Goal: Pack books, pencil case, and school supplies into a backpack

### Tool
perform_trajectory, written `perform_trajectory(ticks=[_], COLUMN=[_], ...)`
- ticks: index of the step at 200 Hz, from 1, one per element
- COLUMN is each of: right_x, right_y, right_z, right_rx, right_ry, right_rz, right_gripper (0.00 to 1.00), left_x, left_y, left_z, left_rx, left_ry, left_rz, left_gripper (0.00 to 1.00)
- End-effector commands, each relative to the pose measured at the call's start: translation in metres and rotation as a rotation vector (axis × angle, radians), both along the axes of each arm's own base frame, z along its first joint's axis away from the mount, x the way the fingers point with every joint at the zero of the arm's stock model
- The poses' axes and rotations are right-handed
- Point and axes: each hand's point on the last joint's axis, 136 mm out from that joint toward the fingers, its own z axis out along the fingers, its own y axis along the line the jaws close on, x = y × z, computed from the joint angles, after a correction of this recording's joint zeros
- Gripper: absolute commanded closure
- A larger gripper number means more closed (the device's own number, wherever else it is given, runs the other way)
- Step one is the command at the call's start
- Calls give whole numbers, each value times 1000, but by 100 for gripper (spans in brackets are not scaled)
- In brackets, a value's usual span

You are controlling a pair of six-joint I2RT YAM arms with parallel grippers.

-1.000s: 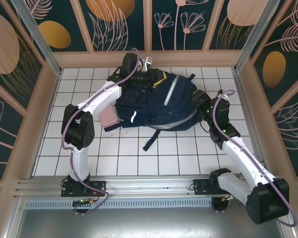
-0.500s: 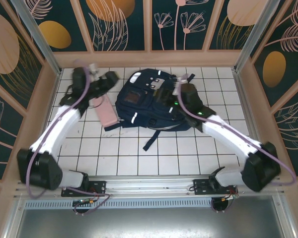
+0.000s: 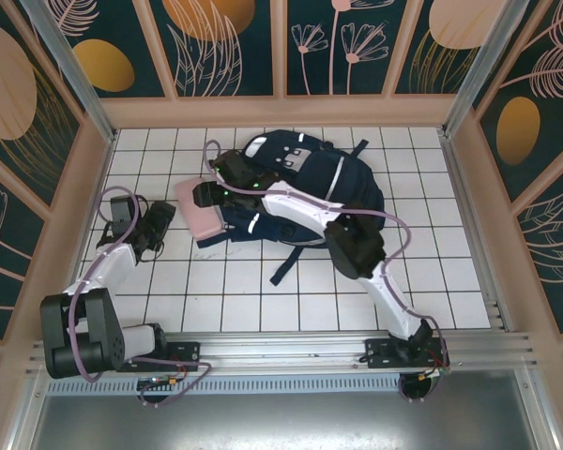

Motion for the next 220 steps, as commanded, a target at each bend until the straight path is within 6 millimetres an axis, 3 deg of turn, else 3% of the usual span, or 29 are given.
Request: perform_trajectory(ticks=[1,37,74,130,178,220], right_x=[-3,3,7,18,-15,-49], right_y=[8,20,18,-16,-3,19], right_z=[-10,-36,-74,-113,-141,-117], right_rx=[-29,-28,-78,-250,-200,-113], right_ry=[42,69,112,109,270,327], right_rz=[30,30,-8,-170,-73,44], right_gripper=[30,31,31,30,33,36], left_x=[10,25,45,56,71,65], left_y=[10,0,-18,-19,-44,-62], left_z=[-1,-13,-15,-20,-31,-34], left_rx=[-48,-108,-220,-221,-264,-283], left_ry=[-65,-83,-135,-121,-88,-67], left_rz=[84,38,-35,-37,-96,-140], left_gripper=[25,26,29,27,28,29])
